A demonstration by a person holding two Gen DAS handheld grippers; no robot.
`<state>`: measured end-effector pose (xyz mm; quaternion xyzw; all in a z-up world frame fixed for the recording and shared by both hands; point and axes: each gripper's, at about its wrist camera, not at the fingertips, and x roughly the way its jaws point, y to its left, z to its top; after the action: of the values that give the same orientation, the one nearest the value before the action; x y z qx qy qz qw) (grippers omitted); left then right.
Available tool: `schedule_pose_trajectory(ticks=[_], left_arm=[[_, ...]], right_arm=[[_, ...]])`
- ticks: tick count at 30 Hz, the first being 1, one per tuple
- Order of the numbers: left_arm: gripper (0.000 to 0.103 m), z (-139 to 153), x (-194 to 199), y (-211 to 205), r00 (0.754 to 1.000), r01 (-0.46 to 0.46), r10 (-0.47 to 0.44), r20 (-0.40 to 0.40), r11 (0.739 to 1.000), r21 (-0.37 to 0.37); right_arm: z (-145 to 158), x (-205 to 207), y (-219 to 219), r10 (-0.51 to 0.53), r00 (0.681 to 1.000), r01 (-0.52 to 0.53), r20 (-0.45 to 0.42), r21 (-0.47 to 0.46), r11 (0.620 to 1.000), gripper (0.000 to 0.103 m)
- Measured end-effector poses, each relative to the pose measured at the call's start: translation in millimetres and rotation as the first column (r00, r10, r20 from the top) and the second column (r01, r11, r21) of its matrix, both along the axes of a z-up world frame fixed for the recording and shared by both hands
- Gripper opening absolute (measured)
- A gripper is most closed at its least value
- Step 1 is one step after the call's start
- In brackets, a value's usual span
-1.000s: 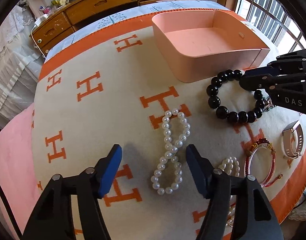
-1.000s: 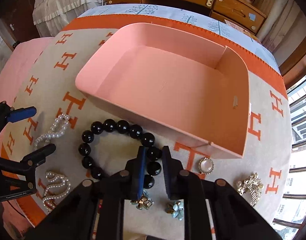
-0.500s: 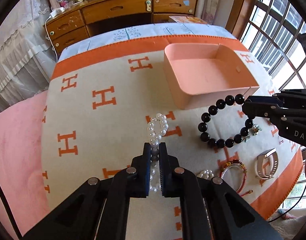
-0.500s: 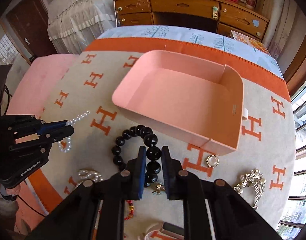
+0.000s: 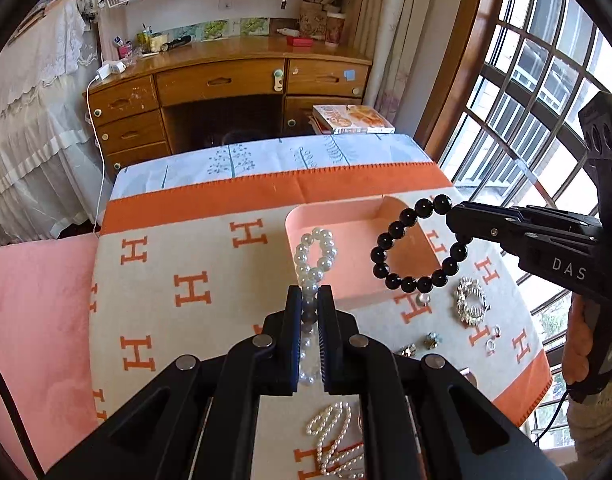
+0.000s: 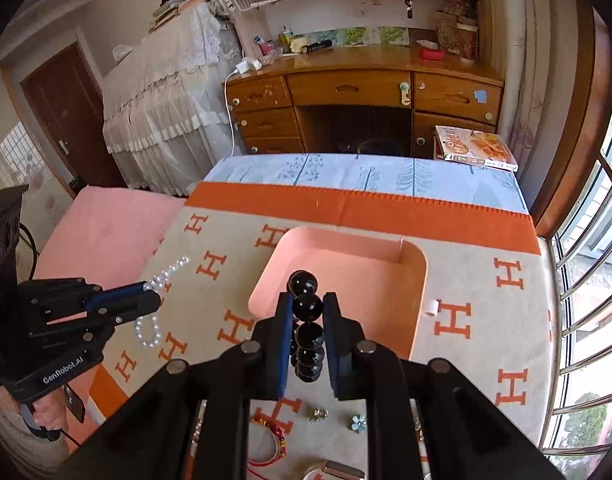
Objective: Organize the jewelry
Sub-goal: 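Carry both bracelets into the pink box and open both tools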
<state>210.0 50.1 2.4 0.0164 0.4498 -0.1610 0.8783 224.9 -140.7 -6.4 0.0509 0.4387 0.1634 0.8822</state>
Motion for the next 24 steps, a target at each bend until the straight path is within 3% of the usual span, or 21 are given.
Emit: schedule_pose_trajectory(ticks=[6, 12, 17, 19, 20, 22, 24], left_arm=[[0.006, -9.5, 42.6, -34.0, 1.000, -0.018, 0.018, 0.008, 1.000, 0.008], [0.006, -55.9, 81.4, -69.8, 0.999, -0.022, 0.024, -0.038, 0.998, 0.052], [0.008, -94.4, 101.8, -85.7, 0.995, -0.025, 0.033, -0.098, 0.997, 0.074], [0.029, -102.9, 103.5, -87.8, 0.993, -0.025, 0.035, -0.110, 0.996, 0.088], [0.045, -105.7, 103.0, -88.2, 0.993, -0.025, 0.035, -0.116, 0.996, 0.089], [0.063, -106.2, 99.6, -85.2, 0.993, -0.031, 0.041, -0.107, 0.996, 0.088], [0.063, -101.8, 93.3, -80.9, 0.995, -0.045, 0.053, -0.082, 0.994, 0.096]], right_arm=[[-5.1, 30.1, -8.4, -0.050, 0.999, 0.050, -0.003, 0.009, 0.999, 0.015], [-39.6, 57.9, -13.9, -0.057, 0.993, 0.059, -0.101, 0.022, 0.998, 0.015], [-72.2, 70.5, -17.3, -0.091, 0.981, 0.081, -0.172, -0.062, 0.995, 0.016], [-82.5, 73.6, -21.2, -0.110, 0.975, 0.090, -0.191, -0.108, 0.990, 0.016], [-85.5, 73.7, -24.1, -0.113, 0.974, 0.093, -0.195, -0.112, 0.989, 0.016], [-89.3, 72.5, -31.1, -0.120, 0.972, 0.100, -0.202, -0.107, 0.989, 0.016], [-88.8, 69.3, -38.2, -0.121, 0.971, 0.106, -0.208, -0.081, 0.991, 0.016]])
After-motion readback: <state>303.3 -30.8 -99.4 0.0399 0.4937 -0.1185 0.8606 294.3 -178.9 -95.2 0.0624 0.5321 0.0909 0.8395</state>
